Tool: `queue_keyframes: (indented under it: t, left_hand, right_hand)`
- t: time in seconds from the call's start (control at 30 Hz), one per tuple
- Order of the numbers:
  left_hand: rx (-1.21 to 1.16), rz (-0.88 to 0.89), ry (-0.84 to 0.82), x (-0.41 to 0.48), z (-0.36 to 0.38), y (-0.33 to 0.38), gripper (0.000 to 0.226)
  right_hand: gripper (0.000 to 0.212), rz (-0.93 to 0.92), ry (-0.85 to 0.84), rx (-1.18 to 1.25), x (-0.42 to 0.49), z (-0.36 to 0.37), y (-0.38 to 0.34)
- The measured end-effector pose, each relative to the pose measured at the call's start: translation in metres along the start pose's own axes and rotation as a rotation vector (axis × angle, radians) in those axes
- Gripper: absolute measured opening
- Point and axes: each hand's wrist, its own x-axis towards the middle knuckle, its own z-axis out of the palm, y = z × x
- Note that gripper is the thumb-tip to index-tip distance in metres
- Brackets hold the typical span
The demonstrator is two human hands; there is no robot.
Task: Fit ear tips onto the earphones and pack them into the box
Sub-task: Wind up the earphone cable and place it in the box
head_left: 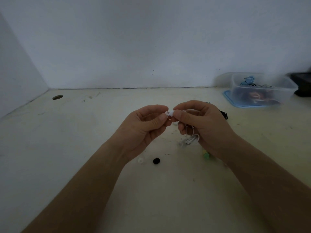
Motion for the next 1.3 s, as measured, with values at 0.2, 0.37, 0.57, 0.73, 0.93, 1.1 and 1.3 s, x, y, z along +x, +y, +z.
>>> queue_keyframes:
  t: [0.2,0.37,0.57,0.73,0.93,1.1,1.3]
  left_hand:
    - [0.021,0.014,0.010,0.0005,-0.0004,-0.0014,0.018]
    - [0.084,0.039,0.045,0.0009,-0.0017,-0.0018,0.022]
    - [0.091,0.034,0.068,0.0012,-0.0019,-0.0020,0.019]
    - [0.130,0.058,0.066,0.0015,-0.0031,-0.0025,0.020]
    - [0.183,0.111,0.022,0.0012,-0.0025,-0.0029,0.023]
    - [0.195,0.114,-0.005,0.0012,-0.0034,-0.0037,0.022]
    - [0.217,0.107,0.007,0.0006,-0.0027,-0.0040,0.024]
  right_hand:
    - [0.022,-0.002,0.007,-0.012,0.0007,-0.0006,0.0005]
    - [0.017,-0.012,0.044,-0.035,0.0020,-0.0012,0.0022]
    - [0.008,-0.020,0.039,-0.048,0.0008,-0.0019,0.0012]
    - [0.015,-0.038,0.030,-0.097,0.0011,-0.0016,0.0007]
    - [0.019,-0.006,-0.042,-0.061,0.0010,-0.0052,-0.0010]
    - [0.022,0.000,-0.065,-0.076,0.0017,-0.0054,-0.0008]
    - [0.021,0.000,-0.075,-0.091,0.0011,-0.0047,-0.0011]
